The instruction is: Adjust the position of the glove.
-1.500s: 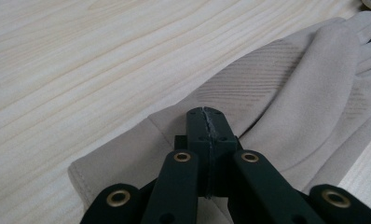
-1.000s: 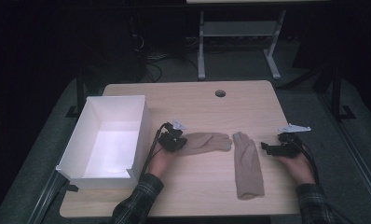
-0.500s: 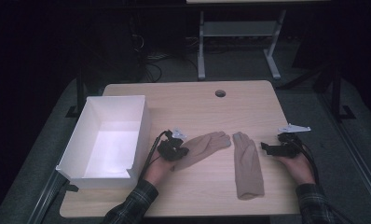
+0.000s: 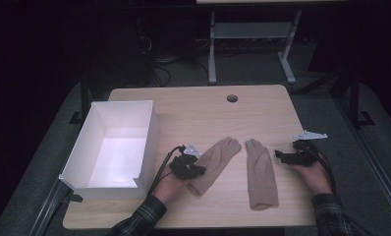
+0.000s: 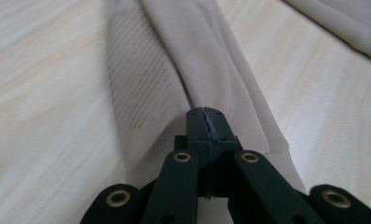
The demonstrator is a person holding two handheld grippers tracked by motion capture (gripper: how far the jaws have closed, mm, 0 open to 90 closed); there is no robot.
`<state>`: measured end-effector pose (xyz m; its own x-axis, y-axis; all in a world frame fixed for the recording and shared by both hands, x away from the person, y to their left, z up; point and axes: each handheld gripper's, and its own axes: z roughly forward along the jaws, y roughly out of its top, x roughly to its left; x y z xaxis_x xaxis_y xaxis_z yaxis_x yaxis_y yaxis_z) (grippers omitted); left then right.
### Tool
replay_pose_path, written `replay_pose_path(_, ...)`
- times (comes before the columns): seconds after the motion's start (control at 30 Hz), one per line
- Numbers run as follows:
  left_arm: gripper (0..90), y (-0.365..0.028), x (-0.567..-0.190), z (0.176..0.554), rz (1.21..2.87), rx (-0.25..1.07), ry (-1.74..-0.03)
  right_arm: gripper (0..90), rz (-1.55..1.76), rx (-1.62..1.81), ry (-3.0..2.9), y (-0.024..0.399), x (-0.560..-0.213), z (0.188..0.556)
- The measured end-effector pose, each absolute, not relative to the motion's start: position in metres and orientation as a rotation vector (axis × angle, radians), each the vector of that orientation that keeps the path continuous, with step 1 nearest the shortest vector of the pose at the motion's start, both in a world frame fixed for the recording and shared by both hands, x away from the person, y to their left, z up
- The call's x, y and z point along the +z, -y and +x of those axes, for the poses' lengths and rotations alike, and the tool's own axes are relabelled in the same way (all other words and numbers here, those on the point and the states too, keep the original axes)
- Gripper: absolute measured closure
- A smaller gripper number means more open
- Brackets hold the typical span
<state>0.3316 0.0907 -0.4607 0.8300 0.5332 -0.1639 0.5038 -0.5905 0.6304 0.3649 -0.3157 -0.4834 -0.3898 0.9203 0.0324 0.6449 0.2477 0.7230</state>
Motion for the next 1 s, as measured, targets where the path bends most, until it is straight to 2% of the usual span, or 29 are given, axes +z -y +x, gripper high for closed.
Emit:
replay_pose_path(0.63,87.3,-0.053,-0.466,0.31,2.291,-0.054,-0.592,15.6,1.427,0.938,-2.129,0.316,-0.483,0.365)
replay_pose_path(0.77,81.5,-0.059,-0.461,0.313,2.283,-0.038,-0.597,15.6,1.426,0.938,-2.13,0.315,-0.483,0.365)
replay_pose_path(1.0,63.0,-0.071,-0.451,0.333,2.254,0.056,-0.669,15.6,1.426,0.938,-2.13,0.315,-0.483,0.365)
